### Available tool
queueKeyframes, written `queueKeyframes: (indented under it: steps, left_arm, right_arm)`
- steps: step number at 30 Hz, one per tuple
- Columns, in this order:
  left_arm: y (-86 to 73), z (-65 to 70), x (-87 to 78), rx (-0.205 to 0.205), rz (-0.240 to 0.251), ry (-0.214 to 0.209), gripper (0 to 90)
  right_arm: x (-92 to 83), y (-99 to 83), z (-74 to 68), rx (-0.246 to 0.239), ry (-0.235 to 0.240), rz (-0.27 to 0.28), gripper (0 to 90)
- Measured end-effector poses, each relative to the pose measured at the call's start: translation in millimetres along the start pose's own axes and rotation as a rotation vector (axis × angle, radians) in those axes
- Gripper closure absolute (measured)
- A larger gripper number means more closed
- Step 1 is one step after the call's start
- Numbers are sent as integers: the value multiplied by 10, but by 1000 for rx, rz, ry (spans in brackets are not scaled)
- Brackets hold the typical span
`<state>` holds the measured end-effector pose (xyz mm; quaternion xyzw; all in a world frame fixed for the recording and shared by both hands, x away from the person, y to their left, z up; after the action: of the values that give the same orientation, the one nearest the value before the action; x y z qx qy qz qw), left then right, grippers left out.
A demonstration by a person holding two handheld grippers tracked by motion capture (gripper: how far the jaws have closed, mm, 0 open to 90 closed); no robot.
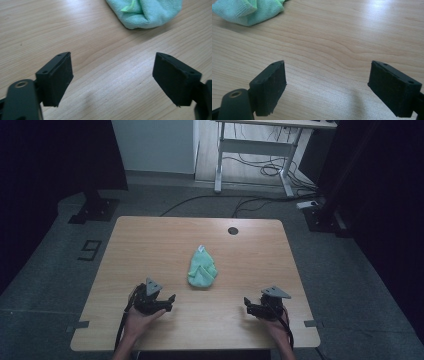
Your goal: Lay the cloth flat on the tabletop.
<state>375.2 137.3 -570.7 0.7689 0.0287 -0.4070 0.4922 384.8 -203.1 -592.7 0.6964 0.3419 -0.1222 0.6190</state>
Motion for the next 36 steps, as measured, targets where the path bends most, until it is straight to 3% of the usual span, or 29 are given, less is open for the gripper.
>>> queueKeyframes:
  steps: [9,21,36]
  left_arm:
    - [32,98,-8,20,30,-23,207]
    - [40,42,-77,-21,32,-24,230]
    - [4,124,-33,3,5,-48,241]
  right_arm:
    - [-63,37,-13,6,-22,32,145]
    - [-52,76,-124,15,31,40,166]
    - [43,203,-391,-31,99,59,203]
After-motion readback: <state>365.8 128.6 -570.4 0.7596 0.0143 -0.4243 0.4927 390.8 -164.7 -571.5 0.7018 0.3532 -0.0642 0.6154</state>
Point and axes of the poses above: each handheld gripper's, and its own axes: x roughly forward along the jaws, y roughly out of its top, z roughly to its right, the point moved 9 cm from there along x, roughly forward along the jaws, and after that the axes turned 11 degrees about x, right-handed, at the moved point
